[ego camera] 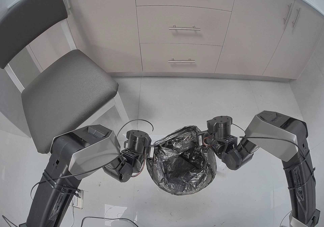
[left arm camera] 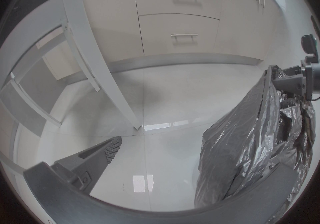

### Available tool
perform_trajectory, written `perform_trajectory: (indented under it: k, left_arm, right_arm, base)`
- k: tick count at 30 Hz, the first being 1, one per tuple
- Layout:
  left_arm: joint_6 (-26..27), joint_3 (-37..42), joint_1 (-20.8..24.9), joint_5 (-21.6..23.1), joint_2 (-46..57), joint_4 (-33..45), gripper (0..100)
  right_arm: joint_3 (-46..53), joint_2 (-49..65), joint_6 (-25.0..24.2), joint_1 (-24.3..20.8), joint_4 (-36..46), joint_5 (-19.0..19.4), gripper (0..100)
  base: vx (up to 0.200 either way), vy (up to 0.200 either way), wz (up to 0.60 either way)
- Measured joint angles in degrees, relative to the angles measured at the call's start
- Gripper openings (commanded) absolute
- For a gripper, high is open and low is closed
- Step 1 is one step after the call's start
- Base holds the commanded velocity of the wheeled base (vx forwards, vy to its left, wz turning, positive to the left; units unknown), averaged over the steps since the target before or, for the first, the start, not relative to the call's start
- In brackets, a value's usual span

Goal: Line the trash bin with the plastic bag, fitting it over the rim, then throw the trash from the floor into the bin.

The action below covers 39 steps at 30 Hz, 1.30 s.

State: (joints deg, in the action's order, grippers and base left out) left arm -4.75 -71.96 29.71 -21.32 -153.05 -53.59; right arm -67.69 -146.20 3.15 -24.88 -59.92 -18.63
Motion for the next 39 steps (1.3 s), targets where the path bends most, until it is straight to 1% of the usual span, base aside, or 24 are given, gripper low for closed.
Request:
perform_trajectory:
  k: [10, 20, 24, 30, 32, 37, 39]
  left_arm:
    - [-0.1, -2.0, -1.4, 5.8, -0.1, 5.9, 100]
    - [-0.7, -4.6, -2.2, 13.4, 0.6, 16.5, 100]
    - [-2.1, -6.3, -2.6, 16.1, 0.8, 20.7, 100]
    - [-4.8, -9.3, -3.3, 21.2, 1.4, 28.4, 100]
    - [-6.0, -10.0, -3.5, 23.4, 1.8, 30.9, 100]
    - [-10.0, -12.3, -4.6, 32.9, 3.7, 41.3, 100]
    - [-11.2, -13.1, -5.0, 35.0, 4.8, 43.2, 100]
  right_arm:
    - [-3.5, -2.3, -0.1, 1.8, 3.4, 0.0, 100]
    - [-5.4, -3.5, -0.1, 2.7, 5.3, 0.0, 100]
    - [-5.7, -3.7, -0.1, 2.8, 5.4, 0.0, 100]
    - [-5.9, -3.6, -0.2, 2.9, 5.5, 0.0, 100]
    - [-6.0, -3.6, -0.2, 3.0, 5.5, 0.0, 100]
    - [-5.9, -3.6, -0.2, 3.1, 5.5, 0.0, 100]
    - [-5.5, -3.4, -0.3, 3.1, 5.4, 0.0, 100]
  base:
    - [0.0, 0.0, 0.0]
    - [0.0, 0.0, 0.0]
    - [0.0, 0.0, 0.0]
    - [0.0, 0.0, 0.0]
    - [0.0, 0.0, 0.0]
    - [0.0, 0.0, 0.0]
    - [0.0, 0.0, 0.0]
